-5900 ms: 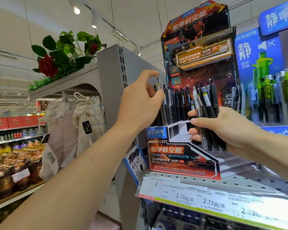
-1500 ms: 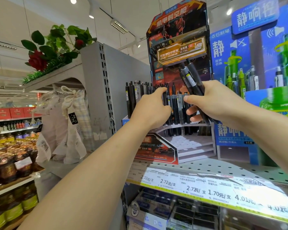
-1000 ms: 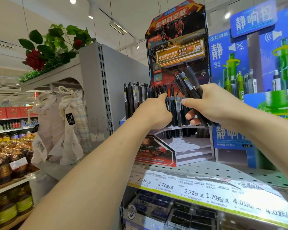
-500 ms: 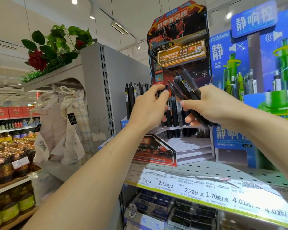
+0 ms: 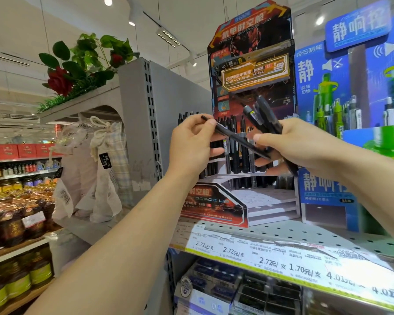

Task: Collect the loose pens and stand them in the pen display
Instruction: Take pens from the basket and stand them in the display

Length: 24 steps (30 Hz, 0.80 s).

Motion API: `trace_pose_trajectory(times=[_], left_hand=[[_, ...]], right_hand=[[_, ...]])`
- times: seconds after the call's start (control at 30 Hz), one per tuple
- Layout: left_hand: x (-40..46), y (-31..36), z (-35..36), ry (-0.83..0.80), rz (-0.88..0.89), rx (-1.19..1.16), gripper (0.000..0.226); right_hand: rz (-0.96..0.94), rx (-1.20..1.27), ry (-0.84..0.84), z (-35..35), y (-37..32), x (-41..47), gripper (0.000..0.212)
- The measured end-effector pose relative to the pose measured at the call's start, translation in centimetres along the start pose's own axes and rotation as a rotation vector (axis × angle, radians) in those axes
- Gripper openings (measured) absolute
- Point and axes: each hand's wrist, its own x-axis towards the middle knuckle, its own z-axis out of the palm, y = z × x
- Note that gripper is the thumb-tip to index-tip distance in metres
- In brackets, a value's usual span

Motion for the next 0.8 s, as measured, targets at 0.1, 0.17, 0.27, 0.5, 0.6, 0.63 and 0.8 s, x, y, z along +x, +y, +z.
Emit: trace_pose_trajectory(times=[0.1,0.17,0.27,0.5,0.6,0.63,0.8], left_hand=[[0.1,-0.4,-0.4,0.158,0.078,0.028,0.018],[0.0,-0.9,-0.6,0.201,0.159,0.114,0.028],[-0.2,-1.5,-1.0,0.197,0.328,0.349,0.04],[-0.2,-1.3,-1.0,0.112,0.459,0.705,0.022],[0.0,-0.9,-0.6,0.078,0.444,0.775,0.024],[0.2,-0.7,-0.5,0.064,0.429,0.796,0.026],[0.7,0.0,0.5,-0.16,0.269,1.111,0.056]], right_hand=[[0.026,0.053,0.034,-0.1,0.0,0.2,0.018],[0.009,-0.011,0.063,0.0,0.1,0.2,0.019],[-0.024,-0.134,0.048,-0.2,0.4,0.4,0.031],[-0.078,-0.061,0.023,-0.1,0.3,0.3,0.013],[-0.091,-0.079,0.042,-0.2,0.3,0.4,0.013],[-0.089,-0.081,0.048,-0.1,0.3,0.3,0.012],[-0.1,-0.092,0.051,-0.2,0.4,0.3,0.019]])
